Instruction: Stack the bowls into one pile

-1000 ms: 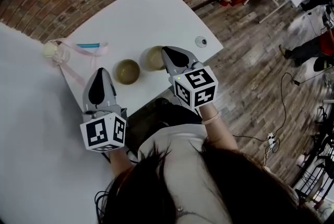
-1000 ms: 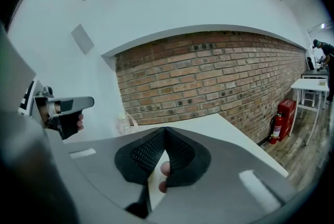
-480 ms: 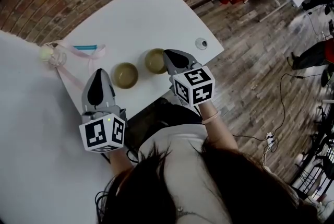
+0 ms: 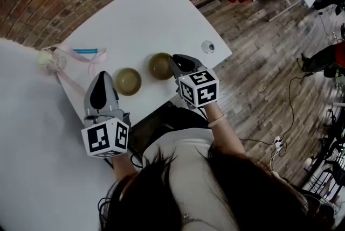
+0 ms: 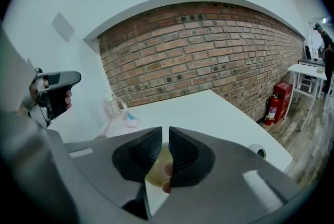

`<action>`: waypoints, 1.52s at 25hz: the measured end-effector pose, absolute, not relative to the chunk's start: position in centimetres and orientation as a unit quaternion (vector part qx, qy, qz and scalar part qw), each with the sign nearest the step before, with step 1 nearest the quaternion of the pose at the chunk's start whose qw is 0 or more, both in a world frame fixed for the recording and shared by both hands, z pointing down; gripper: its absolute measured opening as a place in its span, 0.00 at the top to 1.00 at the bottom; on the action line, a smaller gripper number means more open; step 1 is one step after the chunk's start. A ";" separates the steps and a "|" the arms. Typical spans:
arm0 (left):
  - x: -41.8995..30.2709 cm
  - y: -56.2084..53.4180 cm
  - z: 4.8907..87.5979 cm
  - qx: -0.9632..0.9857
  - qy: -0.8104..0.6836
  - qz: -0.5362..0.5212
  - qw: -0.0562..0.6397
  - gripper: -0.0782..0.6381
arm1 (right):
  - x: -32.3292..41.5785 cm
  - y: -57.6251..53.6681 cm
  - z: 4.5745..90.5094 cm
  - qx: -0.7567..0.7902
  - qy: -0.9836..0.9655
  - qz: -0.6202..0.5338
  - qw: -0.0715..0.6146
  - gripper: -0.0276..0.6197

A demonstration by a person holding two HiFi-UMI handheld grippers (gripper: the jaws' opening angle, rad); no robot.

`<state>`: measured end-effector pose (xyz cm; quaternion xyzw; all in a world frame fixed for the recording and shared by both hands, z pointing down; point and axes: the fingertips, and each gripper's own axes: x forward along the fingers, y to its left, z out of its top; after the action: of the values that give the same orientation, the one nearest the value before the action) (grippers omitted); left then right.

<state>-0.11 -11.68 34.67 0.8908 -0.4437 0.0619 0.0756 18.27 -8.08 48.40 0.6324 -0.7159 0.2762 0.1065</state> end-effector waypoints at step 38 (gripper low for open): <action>2.1 -14.1 38.4 0.883 -0.444 0.115 0.098 0.89 | 20.3 -9.2 58.9 0.606 -0.682 0.369 0.177 0.82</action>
<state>2.07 -14.07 38.38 0.8830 -0.4442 0.1155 0.0984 20.32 -9.22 58.86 0.6060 -0.6822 0.3688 0.1773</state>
